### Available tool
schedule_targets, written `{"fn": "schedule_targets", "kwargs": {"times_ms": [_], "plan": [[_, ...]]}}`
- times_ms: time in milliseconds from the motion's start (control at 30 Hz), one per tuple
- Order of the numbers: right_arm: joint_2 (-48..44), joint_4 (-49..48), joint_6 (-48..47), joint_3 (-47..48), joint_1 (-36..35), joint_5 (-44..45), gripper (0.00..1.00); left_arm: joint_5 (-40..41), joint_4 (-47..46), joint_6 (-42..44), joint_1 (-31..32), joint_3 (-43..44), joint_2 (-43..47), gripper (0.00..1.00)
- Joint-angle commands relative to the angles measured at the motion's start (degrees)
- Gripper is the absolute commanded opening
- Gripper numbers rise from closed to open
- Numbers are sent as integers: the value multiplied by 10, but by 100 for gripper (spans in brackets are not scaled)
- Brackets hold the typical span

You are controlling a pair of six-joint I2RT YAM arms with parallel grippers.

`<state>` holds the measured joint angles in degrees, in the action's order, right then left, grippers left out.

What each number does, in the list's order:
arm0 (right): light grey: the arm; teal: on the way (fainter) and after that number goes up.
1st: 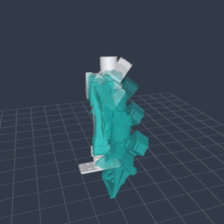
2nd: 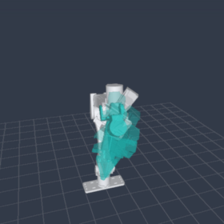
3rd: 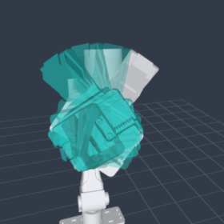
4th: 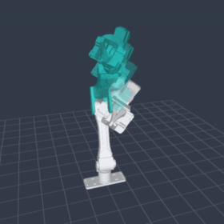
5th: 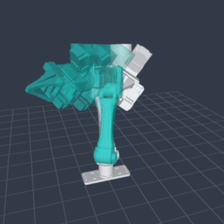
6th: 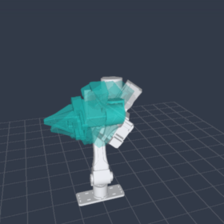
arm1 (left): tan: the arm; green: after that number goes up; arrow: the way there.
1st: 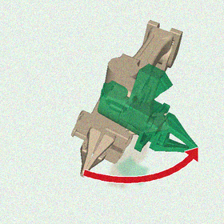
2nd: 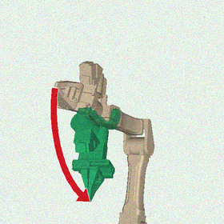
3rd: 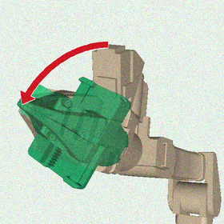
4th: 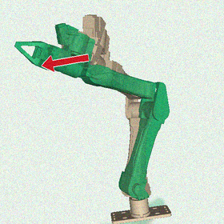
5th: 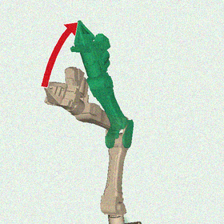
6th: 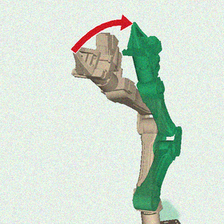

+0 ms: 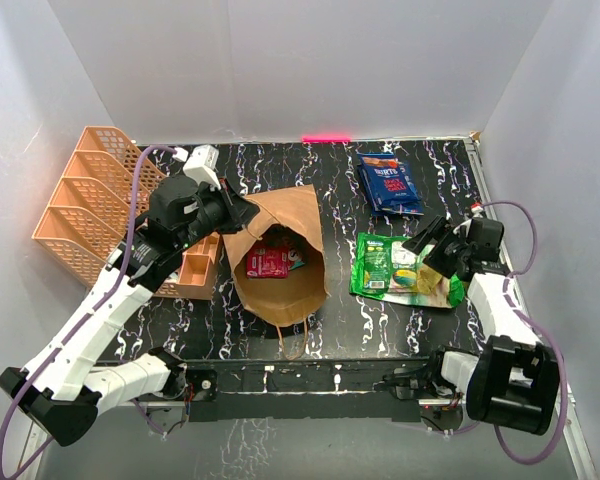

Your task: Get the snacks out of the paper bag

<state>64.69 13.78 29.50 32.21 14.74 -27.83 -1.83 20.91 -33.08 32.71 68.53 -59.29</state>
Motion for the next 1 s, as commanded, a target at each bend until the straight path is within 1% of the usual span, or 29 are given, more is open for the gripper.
{"fn": "schedule_targets", "kwargs": {"times_ms": [0,167,267,467,633,733,800,867,900,933,967], "plan": [[-41,66,-46,49,3,60,81,-6,-14,3,-3,-4,14,0],[-22,80,-73,58,2,37,81,-11,-18,4,-3,-4,11,0],[-6,68,-75,60,-11,18,80,-13,-19,3,-3,-3,9,0],[51,60,-67,58,-34,11,81,-13,-21,1,-3,-6,9,0],[73,39,-50,41,-75,16,80,-13,-19,1,-3,-5,9,0],[60,32,-37,42,-96,6,80,-13,-19,0,-3,-3,8,0],[42,53,-39,53,-97,36,81,-13,-16,2,-3,-1,7,0],[24,82,-42,70,-97,106,84,-11,-15,3,-4,0,8,0],[15,90,-41,78,-96,139,87,-10,-14,3,-3,0,9,0],[6,101,-38,88,-95,180,94,-10,-14,4,-3,-1,9,0],[4,115,-28,101,-94,201,98,-10,-13,4,-3,-1,9,0]]}}
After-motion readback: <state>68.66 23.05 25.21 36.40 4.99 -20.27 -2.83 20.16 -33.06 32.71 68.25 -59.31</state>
